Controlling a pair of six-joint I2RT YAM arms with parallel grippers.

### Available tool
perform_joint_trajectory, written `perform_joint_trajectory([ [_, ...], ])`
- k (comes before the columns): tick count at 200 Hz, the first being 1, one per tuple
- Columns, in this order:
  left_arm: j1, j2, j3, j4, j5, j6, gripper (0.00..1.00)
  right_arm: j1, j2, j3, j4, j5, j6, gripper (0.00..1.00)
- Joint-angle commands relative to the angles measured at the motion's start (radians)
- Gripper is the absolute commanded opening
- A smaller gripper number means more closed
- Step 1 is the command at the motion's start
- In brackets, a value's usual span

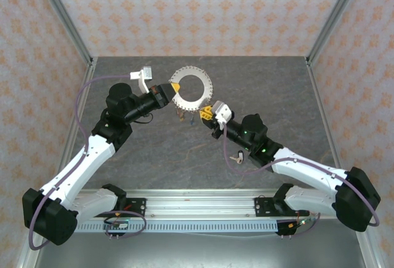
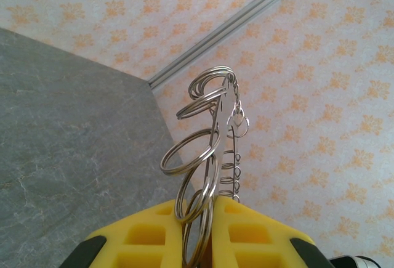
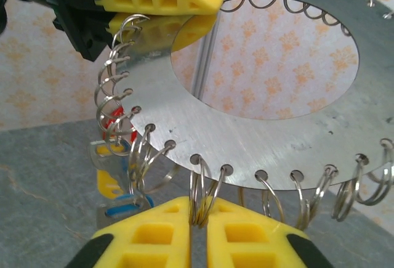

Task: Put the keys on the keyring

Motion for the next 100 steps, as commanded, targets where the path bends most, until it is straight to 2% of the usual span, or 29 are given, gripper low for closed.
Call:
perform_joint_trajectory([
  [1,-0.003,-0.024,0.05,0.023,-0.002,0.017,0.0,0.004,-0.022,-0.016,-0.039,0.002,-0.059,0.07],
  [18,-0.004,-0.026,0.05,0.019,-0.003,0.021,0.0,0.004,-0.039,-0.007,-0.096,-0.047,-0.069,0.02],
  [31,-0.003,-0.025,0.048,0.025,-0.004,0.02,0.0,0.004,-0.047,-0.007,-0.114,-0.112,-0.071,0.04],
  [55,-0.004,-0.02,0.047,0.036,-0.001,0.014,0.0,0.004,-0.045,-0.011,-0.117,-0.159,-0.046,0.07],
  [72,-0.003,-0.02,0.052,0.031,-0.001,0.016,0.0,0.004,-0.05,-0.016,-0.132,-0.15,-0.047,0.05],
  [86,-0.005,-0.021,0.06,0.016,0.007,0.03,0.0,0.003,-0.06,-0.019,-0.149,-0.12,-0.065,0.14],
  [100,-0.004,-0.019,0.071,-0.006,0.016,0.046,0.0,0.004,-0.067,-0.008,-0.193,-0.105,-0.096,0.13],
])
